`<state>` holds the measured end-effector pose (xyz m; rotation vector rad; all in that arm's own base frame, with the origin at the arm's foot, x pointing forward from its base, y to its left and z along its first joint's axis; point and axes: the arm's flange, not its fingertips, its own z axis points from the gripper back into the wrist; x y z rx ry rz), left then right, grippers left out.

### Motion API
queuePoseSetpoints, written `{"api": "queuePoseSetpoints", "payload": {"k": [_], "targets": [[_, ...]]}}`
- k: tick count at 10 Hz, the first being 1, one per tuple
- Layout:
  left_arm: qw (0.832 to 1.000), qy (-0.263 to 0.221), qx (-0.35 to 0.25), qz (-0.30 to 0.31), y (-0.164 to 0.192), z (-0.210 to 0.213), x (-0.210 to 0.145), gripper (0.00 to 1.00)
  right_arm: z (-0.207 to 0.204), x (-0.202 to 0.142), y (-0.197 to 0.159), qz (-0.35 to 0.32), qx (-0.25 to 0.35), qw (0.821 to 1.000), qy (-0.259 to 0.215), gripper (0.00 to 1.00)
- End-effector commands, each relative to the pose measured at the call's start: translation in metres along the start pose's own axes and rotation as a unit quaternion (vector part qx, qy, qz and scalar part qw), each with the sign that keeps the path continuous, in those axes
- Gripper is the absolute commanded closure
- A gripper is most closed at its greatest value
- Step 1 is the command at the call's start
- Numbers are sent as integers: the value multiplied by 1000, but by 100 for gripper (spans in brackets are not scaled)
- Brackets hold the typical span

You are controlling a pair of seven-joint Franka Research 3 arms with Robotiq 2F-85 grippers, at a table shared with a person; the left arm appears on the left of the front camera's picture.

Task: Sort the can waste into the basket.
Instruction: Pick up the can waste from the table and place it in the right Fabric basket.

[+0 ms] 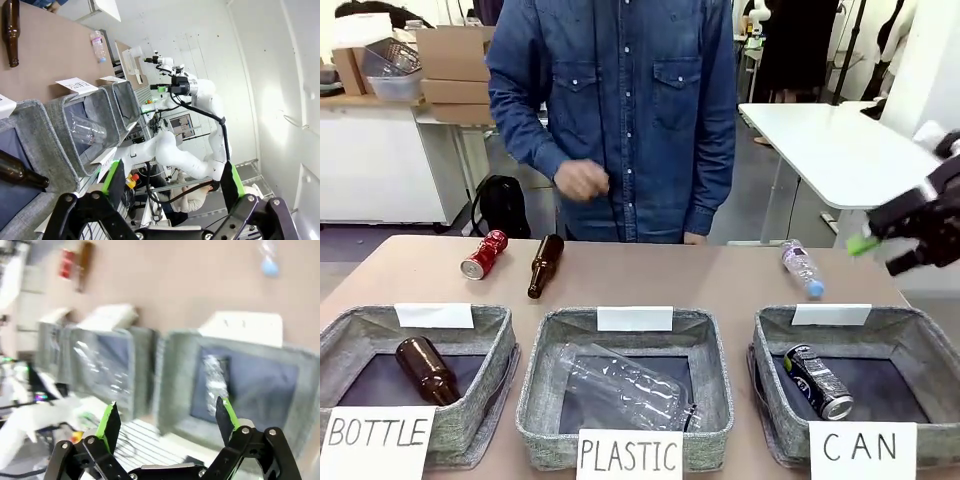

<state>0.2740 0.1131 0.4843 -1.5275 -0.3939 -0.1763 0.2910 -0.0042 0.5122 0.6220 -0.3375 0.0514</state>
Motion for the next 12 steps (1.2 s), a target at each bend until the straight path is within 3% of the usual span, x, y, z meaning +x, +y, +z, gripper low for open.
{"api": "queuePoseSetpoints", "payload": {"k": [1, 2, 4, 5, 6, 7, 12], "targets": [[1000, -1, -8, -11, -2, -1, 0, 0, -16, -16, -28, 85, 531, 842, -48, 0], [1000, -1, -8, -11, -2, -1, 0, 0, -14, -10, -34, 28, 587, 808, -45, 0], [1000, -1, -8, -11, -2, -1, 0, 0, -11, -6, -45, -28, 631, 774, -54, 0], [1000, -1, -8, -11, -2, -1, 0, 0, -13, -6, -49, -37, 607, 790, -80, 0], [1000, -1, -8, -11, -2, -1, 0, 0, -19, -3, -48, -13, 565, 820, -90, 0], [1000, -1, -8, -11, -2, -1, 0, 0, 16, 12, -41, -21, 388, 914, -113, 0], [1000, -1, -8, -11, -2, -1, 0, 0, 16, 12, -41, -21, 388, 914, -113, 0]]}}
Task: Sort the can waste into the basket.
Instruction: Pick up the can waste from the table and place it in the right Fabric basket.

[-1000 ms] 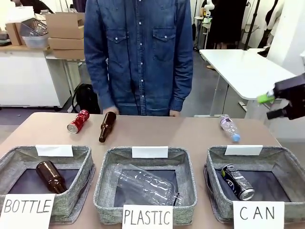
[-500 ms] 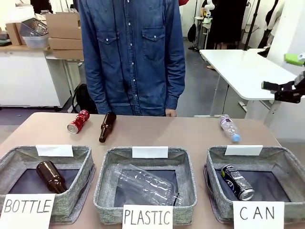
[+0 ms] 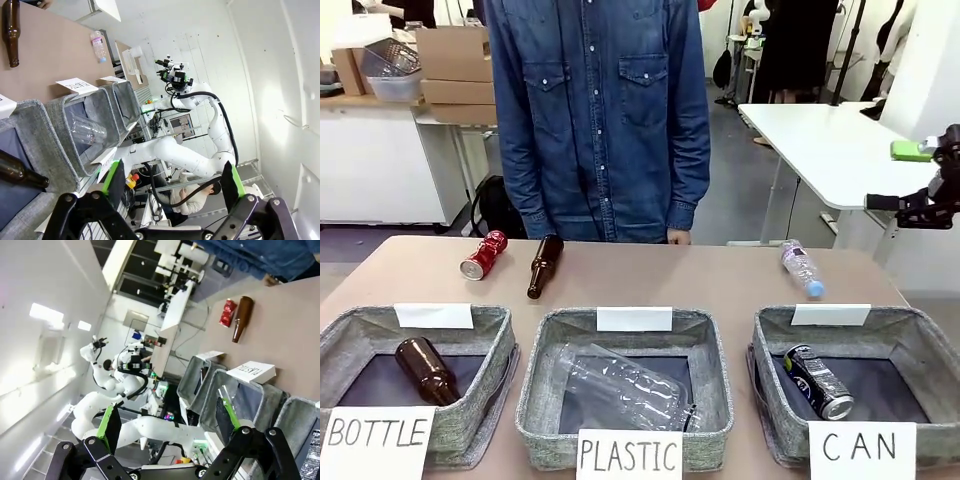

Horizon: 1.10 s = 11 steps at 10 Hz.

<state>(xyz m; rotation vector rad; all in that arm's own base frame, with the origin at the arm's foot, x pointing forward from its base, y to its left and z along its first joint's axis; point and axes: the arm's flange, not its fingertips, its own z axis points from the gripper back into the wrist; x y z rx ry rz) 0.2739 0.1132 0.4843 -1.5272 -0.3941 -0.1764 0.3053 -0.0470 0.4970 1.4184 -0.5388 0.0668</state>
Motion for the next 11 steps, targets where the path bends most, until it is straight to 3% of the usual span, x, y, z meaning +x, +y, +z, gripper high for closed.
{"api": "queuePoseSetpoints", "payload": {"k": [1, 9, 10, 11], "targets": [[1000, -1, -8, -10, -2, -1, 0, 0, 1, 2, 8, -1, 8, 1000, 3, 0], [1000, 0, 0, 0, 0, 0, 0, 0, 1, 2, 8, -1, 8, 1000, 3, 0], [985, -33, 162, -58, -22, -3, 16, 0, 1, 2, 8, -1, 8, 1000, 3, 0], [958, -28, 275, -71, -26, -17, 43, 0, 1, 2, 8, -1, 8, 1000, 3, 0]]}}
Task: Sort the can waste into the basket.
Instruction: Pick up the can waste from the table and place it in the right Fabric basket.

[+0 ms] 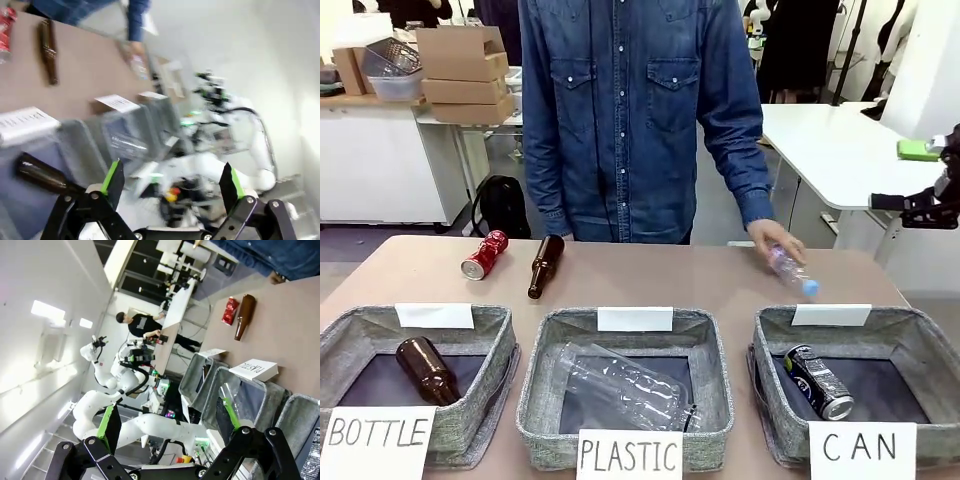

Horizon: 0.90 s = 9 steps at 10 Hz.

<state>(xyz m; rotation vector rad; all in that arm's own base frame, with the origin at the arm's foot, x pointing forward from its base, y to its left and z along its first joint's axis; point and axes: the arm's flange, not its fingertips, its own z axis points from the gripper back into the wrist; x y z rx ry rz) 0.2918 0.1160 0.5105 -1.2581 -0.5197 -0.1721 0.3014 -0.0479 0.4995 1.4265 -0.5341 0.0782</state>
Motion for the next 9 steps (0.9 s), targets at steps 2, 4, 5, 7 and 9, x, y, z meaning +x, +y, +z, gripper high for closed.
{"api": "queuePoseSetpoints", "payload": {"k": [2, 4, 5, 7, 9], "targets": [[894, 48, 437, -85, -6, -62, 65, 0, -1, 4, 5, -2, 3, 1000, -1, 0], [839, 144, 520, -75, 1, -86, 83, 0, -1, 4, 5, -2, 3, 1000, -1, 0], [821, 167, 541, -74, 3, -91, 90, 0, -1, 4, 5, -2, 3, 1000, -1, 0], [856, 170, 481, -82, -14, -85, 102, 0, -1, 4, 5, -2, 3, 1000, -1, 0], [857, 118, 487, -118, 6, -98, 94, 0, -1, 4, 5, -2, 3, 1000, -1, 0]]}}
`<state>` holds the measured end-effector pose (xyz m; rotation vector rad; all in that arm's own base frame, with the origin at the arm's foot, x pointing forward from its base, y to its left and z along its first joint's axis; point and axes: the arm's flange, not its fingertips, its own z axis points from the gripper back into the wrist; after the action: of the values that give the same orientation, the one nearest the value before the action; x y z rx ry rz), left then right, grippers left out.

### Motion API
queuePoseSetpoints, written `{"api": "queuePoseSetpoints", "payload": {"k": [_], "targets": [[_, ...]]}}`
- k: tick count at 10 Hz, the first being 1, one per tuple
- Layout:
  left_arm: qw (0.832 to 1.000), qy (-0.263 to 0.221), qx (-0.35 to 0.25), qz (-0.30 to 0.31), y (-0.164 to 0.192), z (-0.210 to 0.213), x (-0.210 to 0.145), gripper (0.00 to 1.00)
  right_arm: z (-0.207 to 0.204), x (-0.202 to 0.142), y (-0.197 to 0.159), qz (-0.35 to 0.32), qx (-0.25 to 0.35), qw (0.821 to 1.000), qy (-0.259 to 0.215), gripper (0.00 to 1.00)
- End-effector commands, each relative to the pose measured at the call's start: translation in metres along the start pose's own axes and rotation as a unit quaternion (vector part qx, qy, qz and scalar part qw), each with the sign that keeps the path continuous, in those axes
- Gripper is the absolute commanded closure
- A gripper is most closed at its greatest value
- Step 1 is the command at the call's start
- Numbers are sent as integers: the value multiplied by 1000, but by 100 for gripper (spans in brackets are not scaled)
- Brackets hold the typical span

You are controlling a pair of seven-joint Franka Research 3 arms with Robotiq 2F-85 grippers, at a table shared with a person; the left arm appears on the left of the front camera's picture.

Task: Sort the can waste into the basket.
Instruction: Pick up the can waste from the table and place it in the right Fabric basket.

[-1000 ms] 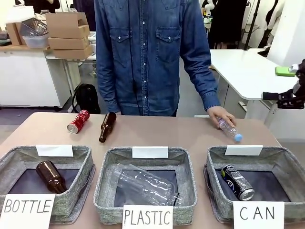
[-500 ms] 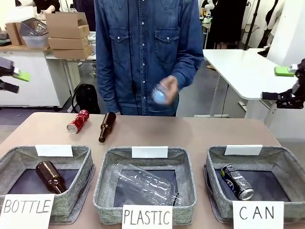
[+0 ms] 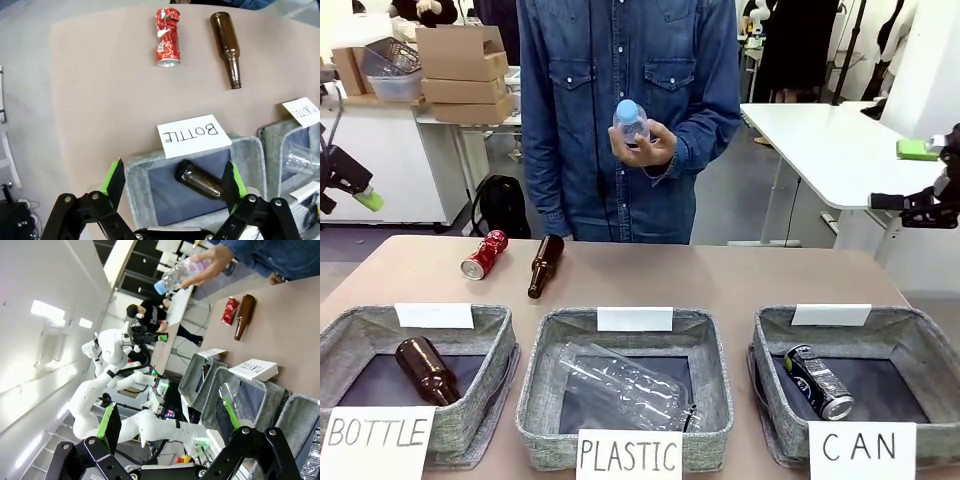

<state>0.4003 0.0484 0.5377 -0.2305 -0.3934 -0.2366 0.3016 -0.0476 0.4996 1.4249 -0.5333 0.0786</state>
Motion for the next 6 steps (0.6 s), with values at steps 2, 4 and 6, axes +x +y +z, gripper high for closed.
{"api": "queuePoseSetpoints", "payload": {"k": [2, 4, 6], "targets": [[999, -24, 34, -4, -4, -12, 1, 0, -1, 4, 5, -2, 3, 1000, -2, 0], [999, 6, -16, -37, 6, -10, 17, 0, -1, 4, 5, -2, 3, 1000, -2, 0], [992, 56, -96, -58, 44, -45, 74, 0, -1, 4, 5, -2, 3, 1000, -2, 0]]}}
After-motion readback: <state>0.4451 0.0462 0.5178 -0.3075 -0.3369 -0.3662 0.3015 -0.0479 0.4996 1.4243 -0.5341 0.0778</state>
